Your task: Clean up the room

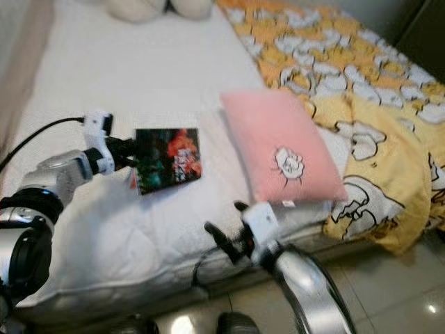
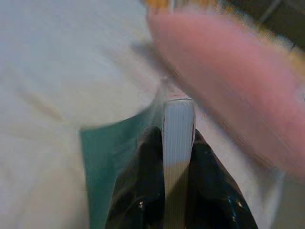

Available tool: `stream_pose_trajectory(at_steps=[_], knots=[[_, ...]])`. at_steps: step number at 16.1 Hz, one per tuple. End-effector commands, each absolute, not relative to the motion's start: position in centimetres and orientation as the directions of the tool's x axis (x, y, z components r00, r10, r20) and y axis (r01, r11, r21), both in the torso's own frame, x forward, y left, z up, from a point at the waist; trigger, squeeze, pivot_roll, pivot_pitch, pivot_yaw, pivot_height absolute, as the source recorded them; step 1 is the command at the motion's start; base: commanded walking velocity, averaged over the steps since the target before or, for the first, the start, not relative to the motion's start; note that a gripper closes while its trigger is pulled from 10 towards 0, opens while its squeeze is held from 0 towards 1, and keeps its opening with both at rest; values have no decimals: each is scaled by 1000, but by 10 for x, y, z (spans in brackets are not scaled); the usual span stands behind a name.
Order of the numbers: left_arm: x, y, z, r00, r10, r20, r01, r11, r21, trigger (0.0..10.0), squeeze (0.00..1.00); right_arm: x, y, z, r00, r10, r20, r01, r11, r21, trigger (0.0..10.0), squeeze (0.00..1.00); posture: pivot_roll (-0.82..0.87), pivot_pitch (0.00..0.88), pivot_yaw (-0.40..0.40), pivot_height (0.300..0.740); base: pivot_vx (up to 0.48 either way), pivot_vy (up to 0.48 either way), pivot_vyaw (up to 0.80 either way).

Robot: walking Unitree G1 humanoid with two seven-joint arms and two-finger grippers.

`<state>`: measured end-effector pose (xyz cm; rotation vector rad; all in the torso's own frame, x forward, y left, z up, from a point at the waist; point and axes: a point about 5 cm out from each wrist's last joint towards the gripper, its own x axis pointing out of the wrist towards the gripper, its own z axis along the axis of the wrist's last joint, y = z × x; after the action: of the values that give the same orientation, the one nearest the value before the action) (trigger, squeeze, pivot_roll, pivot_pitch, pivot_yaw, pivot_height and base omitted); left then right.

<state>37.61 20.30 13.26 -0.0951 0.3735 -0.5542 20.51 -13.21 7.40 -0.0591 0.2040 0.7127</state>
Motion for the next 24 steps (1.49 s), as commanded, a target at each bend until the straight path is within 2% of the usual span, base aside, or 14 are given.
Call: stream_pose_trajectory(at_steps=[1,5,7,9,11,14,16,18,19,20,21,22,23,24], knots=[[367,213,114,753,-473,-457,468,874,-134,0,0,198,-137,78,734,642,-224,-654,756,26,10000,0,-325,247,-102,740,0,0,0],[360,251,111,772,-267,-578,390,916,98,0,0,176,-140,79,717,637,-283,-650,758,60,10000,0,-352,262,-110,740,0,0,0],[353,282,115,784,-96,-614,348,886,306,0,0,173,-140,78,710,637,-301,-648,758,77,10000,0,-327,254,-115,740,0,0,0],[344,304,116,765,-32,-644,340,868,361,0,0,170,-132,77,684,657,-318,-662,742,109,10000,0,-304,250,-121,740,0,0,0],[336,320,117,731,43,-681,388,795,467,0,0,170,-128,75,665,671,-328,-674,728,124,10000,0,-285,245,-124,740,0,0,0],[336,333,129,749,125,-651,392,709,586,0,0,175,-127,76,658,676,-331,-680,723,124,10000,0,-273,229,-126,740,0,0,0],[346,325,144,811,30,-585,335,795,505,0,0,176,-126,76,658,676,-332,-680,723,125,10000,0,-273,217,-117,740,0,0,0],[363,302,169,875,-193,-443,339,899,277,0,0,177,-125,74,661,673,-333,-675,727,127,10000,0,-271,200,-107,740,0,0,0],[368,292,180,883,-283,-375,376,904,203,0,0,177,-124,73,662,672,-334,-674,728,129,10000,0,-271,197,-108,740,0,0,0],[374,278,197,867,-433,-247,467,879,98,0,0,176,-124,72,663,670,-335,-670,730,135,10000,0,-265,189,-107,740,0,0,0],[373,263,218,787,-616,-28,616,788,-10,0,0,173,-123,69,657,671,-343,-668,729,147,10000,0,-260,183,-107,740,0,0,0],[367,256,232,700,-703,128,712,699,-57,0,0,172,-123,66,651,672,-352,-668,728,154,10000,0,-254,183,-109,740,0,0,0],[365,256,234,680,-715,162,731,678,-71,0,0,172,-123,65,649,672,-356,-668,727,155,10000,0,-252,182,-110,740,0,0,0],[359,257,239,631,-723,280,774,609,-172,0,0,173,-125,62,644,672,-366,-668,727,160,10000,0,-242,182,-111,740,0,0,0]])
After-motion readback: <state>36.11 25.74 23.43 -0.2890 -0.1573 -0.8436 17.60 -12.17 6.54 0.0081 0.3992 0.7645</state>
